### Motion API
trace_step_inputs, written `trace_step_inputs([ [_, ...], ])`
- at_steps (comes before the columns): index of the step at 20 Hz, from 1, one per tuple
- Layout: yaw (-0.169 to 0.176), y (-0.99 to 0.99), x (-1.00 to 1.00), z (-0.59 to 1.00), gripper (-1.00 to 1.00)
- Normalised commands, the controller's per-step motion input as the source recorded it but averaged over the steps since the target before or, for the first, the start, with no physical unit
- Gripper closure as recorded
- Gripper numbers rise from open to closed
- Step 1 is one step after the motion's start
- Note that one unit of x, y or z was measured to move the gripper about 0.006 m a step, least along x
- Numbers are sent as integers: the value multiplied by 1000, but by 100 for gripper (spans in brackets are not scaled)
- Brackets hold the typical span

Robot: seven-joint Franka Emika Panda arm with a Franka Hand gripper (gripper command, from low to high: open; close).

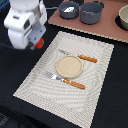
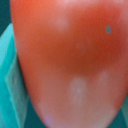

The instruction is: Place the pan onto the stove and place the fish and sausage into the pan.

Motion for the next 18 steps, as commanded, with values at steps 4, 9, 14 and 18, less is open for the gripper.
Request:
trace_step_inputs([
  [4,9,1000,0,149,100],
  [9,3,1000,17,36,100],
  [14,0,1000,244,251,100],
  [18,0,996,336,419,100],
])
